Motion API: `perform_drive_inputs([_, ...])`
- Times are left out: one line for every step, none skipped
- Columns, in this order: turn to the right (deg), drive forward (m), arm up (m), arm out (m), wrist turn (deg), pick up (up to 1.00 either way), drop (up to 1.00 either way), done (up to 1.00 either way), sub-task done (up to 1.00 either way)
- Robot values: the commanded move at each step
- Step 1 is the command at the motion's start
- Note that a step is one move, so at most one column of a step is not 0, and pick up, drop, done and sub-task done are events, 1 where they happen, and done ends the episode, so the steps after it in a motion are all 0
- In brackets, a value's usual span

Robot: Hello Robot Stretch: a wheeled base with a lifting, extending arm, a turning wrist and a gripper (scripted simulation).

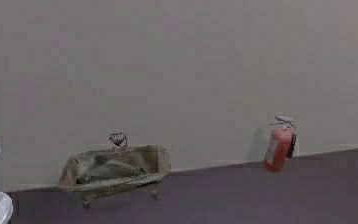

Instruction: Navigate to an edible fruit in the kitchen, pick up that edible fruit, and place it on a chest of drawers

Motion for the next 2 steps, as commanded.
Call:
perform_drive_inputs([45.0,0.00,0.00,0.00,0.0,0.00,0.00,0.00,0.00])
perform_drive_inputs([33.0,0.00,0.00,0.00,0.0,0.00,0.00,0.00,0.00])
